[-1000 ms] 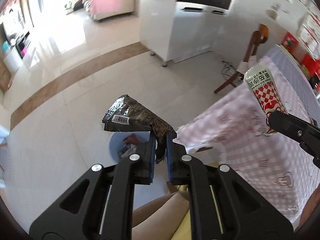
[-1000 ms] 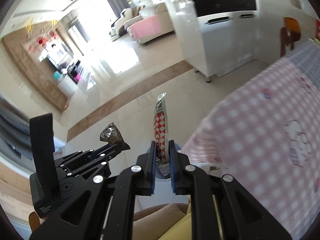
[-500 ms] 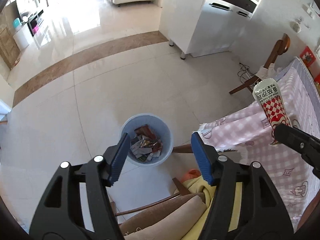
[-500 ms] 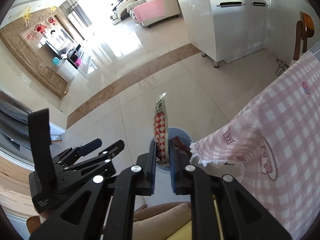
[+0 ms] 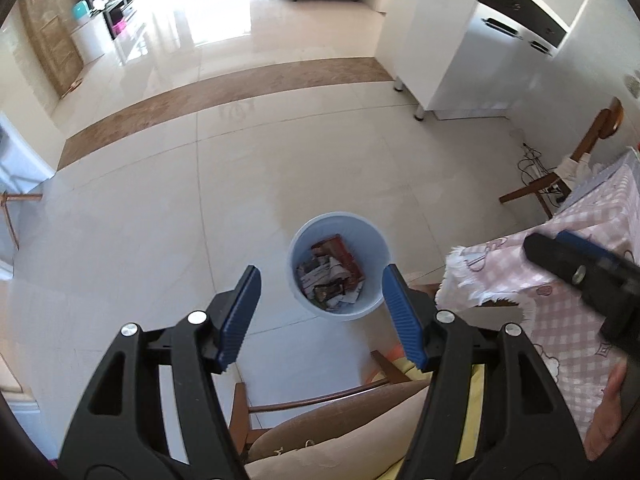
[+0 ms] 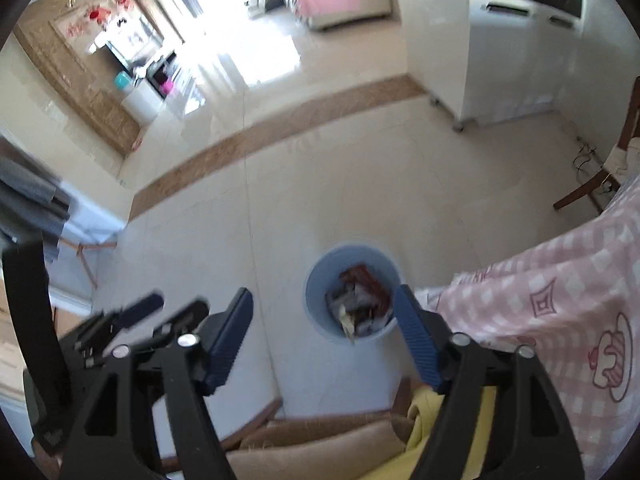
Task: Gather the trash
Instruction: 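Open the left gripper over the bin while the right gripper releases the white-red packet, then move both tools back over the table toward the remaining trash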
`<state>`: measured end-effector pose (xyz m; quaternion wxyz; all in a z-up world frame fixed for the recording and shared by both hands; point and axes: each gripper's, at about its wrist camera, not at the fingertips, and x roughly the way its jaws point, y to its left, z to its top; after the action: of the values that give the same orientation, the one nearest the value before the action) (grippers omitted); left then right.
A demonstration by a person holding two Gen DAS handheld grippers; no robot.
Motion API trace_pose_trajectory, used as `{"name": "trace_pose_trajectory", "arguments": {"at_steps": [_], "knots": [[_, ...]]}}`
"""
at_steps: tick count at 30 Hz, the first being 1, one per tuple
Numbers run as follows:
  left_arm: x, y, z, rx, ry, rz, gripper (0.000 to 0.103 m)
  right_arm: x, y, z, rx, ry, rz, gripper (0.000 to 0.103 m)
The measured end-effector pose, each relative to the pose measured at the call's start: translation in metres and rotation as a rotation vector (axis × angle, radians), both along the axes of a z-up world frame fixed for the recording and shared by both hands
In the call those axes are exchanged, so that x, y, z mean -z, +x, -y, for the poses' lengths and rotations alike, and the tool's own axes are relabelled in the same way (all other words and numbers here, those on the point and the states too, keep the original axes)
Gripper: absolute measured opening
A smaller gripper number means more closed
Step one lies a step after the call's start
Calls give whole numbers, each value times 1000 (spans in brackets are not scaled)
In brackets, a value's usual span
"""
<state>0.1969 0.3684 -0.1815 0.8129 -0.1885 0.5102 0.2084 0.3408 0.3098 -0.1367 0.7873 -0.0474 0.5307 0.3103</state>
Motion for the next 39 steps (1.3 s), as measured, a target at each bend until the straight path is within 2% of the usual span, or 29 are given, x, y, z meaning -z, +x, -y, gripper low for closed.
{"name": "trace_pose_trajectory", "arguments": {"at_steps": [3, 10, 20, 23, 30, 33, 36, 39], "knots": [[1, -6, -2, -13, -3, -3, 62, -1, -5, -3, -22, -7, -4, 72], [4, -5, 3, 10, -14, 0, 62, -6, -14, 11, 10, -14, -7, 72], [-24, 15, 61, 137, 1, 52, 62, -37, -22, 74, 106, 26, 34, 72], [-39, 21, 89, 196, 12, 85, 62, -52, -26, 105, 158, 45, 67, 72], [-71, 39, 166, 356, 29, 150, 65, -96, -45, 197, 354, 44, 220, 75], [-85, 48, 206, 447, 38, 182, 65, -110, -55, 242, 463, 18, 287, 77], [-95, 54, 247, 531, 38, 206, 66, -118, -67, 287, 569, -19, 341, 84], [-103, 58, 293, 625, 25, 217, 67, -123, -76, 333, 679, -74, 387, 87]]}}
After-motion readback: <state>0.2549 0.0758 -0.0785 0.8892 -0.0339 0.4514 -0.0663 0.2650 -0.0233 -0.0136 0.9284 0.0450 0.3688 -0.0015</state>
